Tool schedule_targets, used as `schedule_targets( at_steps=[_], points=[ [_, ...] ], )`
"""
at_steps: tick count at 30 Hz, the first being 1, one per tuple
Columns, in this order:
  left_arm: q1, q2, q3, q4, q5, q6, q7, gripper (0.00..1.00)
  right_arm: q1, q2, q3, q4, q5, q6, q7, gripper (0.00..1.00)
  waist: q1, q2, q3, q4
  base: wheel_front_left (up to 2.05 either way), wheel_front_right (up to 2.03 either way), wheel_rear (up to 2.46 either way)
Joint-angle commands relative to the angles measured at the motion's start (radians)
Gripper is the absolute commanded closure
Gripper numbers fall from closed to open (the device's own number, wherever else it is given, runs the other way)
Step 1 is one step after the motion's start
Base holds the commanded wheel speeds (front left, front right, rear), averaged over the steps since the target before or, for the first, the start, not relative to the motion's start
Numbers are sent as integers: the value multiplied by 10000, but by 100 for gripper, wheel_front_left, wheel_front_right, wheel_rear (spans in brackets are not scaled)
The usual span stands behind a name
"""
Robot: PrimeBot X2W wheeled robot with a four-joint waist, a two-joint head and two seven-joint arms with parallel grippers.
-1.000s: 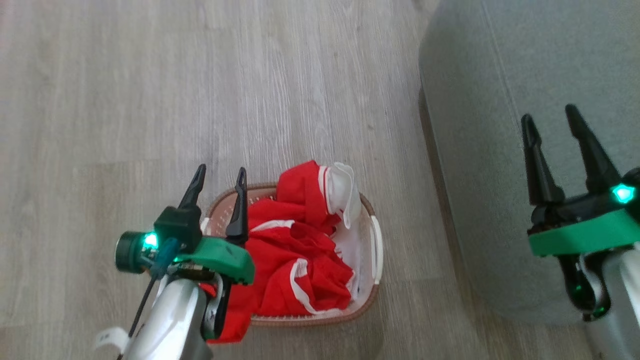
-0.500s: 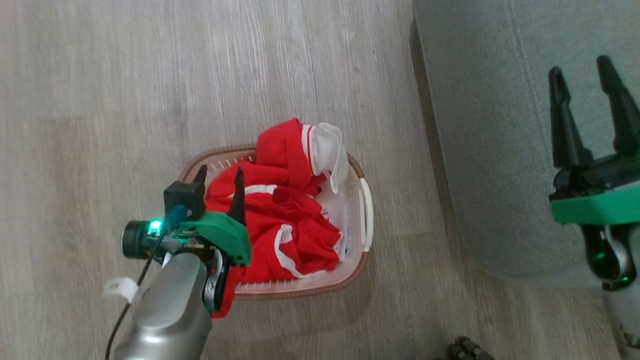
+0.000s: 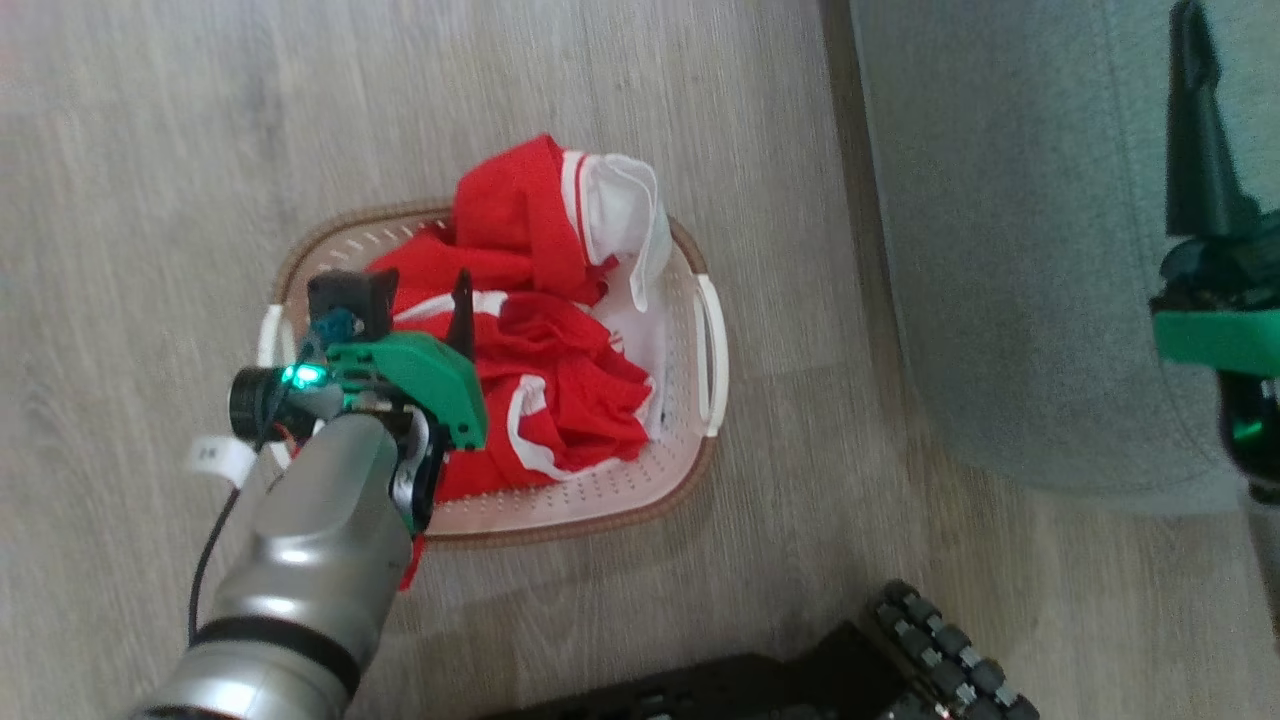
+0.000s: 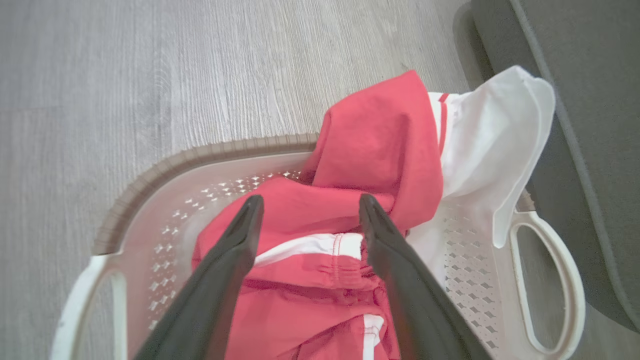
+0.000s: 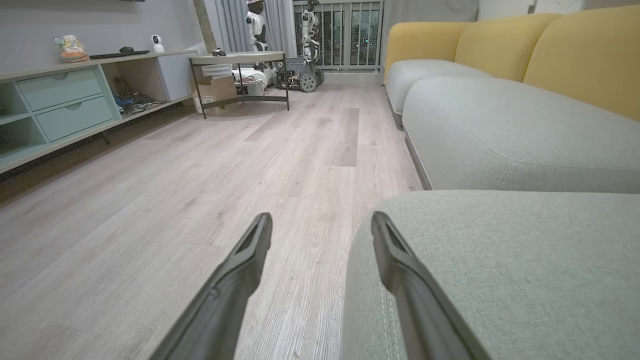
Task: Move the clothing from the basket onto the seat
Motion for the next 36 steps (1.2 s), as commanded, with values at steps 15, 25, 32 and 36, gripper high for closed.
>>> schedule_targets(
  at_steps=[15,25,32,36],
  points=[
    [-1307,103,-1486,1847,-1321,-568,916,0,-729,-192,-295,-550,236,-2,-63,0,-2,0,1801,-656,0,0,0],
    [-1825,103,-2010,2227,-1983,68,1544,0,-950,-104,-182,-519,280,-2,-63,0,-2,0,2289,-965,0,0,0],
    [-1870,103,-2225,2350,-2490,101,1988,80,-955,-14,-92,-425,237,-2,-63,0,-2,0,2250,-1038,0,0,0],
    [-1803,103,-2388,2369,-2663,37,1774,100,-959,44,33,-345,270,-2,-63,0,-2,0,2065,-1048,0,0,0]
  ],
)
